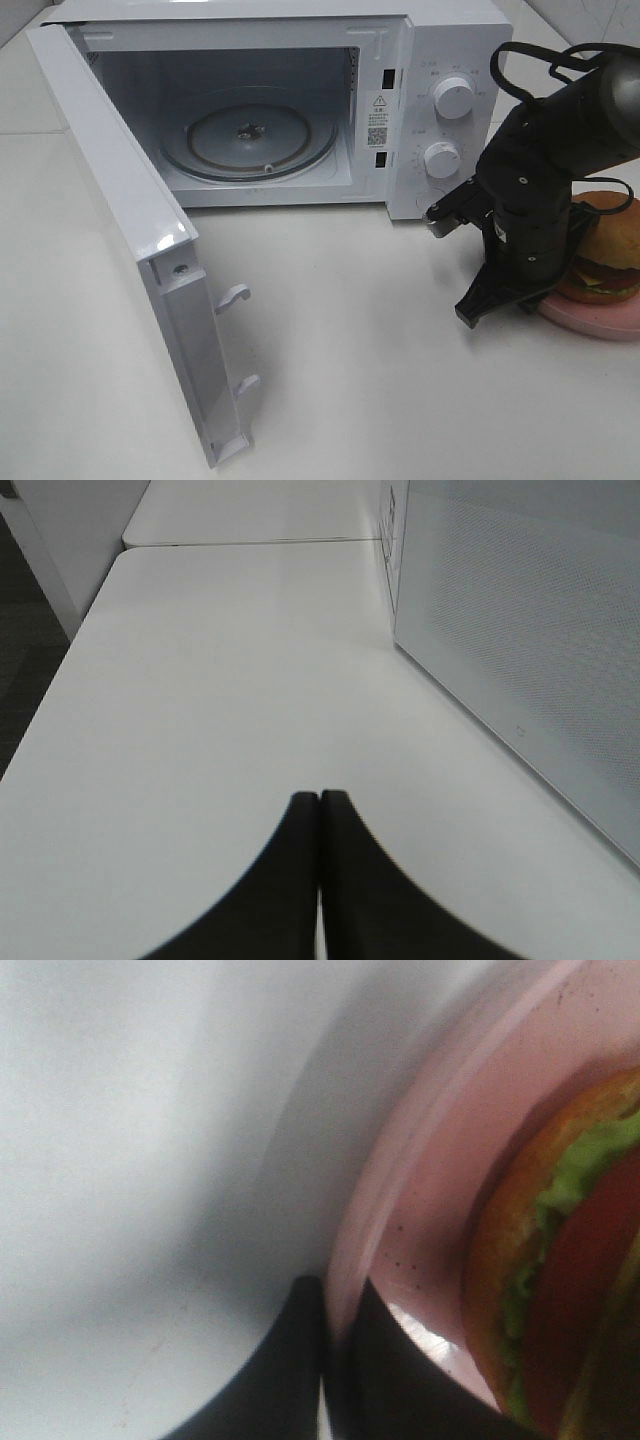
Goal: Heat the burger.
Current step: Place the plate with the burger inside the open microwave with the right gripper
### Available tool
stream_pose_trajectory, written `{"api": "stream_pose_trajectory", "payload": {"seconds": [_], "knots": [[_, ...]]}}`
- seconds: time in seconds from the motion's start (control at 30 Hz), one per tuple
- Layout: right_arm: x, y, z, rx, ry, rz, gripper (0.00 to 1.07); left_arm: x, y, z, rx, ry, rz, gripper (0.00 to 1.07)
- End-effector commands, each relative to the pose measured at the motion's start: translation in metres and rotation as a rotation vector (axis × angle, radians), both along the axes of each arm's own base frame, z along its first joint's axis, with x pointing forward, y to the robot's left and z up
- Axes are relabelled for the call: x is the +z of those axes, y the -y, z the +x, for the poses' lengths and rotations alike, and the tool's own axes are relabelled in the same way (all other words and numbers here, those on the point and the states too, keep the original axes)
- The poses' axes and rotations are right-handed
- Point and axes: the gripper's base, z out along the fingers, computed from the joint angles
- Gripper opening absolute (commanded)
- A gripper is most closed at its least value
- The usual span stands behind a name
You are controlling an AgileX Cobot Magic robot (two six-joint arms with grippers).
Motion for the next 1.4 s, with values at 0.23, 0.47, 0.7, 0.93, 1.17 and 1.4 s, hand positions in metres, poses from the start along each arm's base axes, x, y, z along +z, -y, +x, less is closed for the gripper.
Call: {"api": "stream_pose_trajectory", "payload": {"seconds": [0.23,0.47,0.7,0.93,1.17,1.4], "knots": [[0.010,0.003,-0.017,0.052,-0.002,0.033,0.00,0.000,0.000,-0.002,0.005,0.025,-0.006,0.00],[0.024,0.008,-0.032,0.102,0.038,0.062,0.00,0.000,0.000,-0.002,0.005,0.025,-0.006,0.00],[0.037,0.015,-0.045,0.128,0.075,0.069,0.00,0.000,0.000,-0.002,0.005,0.025,-0.006,0.00],[0.050,0.017,-0.052,0.153,0.114,0.088,0.00,0.000,0.000,-0.002,0.005,0.025,-0.006,0.00],[0.057,-0.009,-0.074,0.333,0.117,0.064,0.00,0.000,0.000,-0.002,0.005,0.025,-0.006,0.00],[0.065,-0.033,-0.092,0.474,0.119,0.052,0.00,0.000,0.000,-0.002,0.004,0.025,-0.006,0.00]]}}
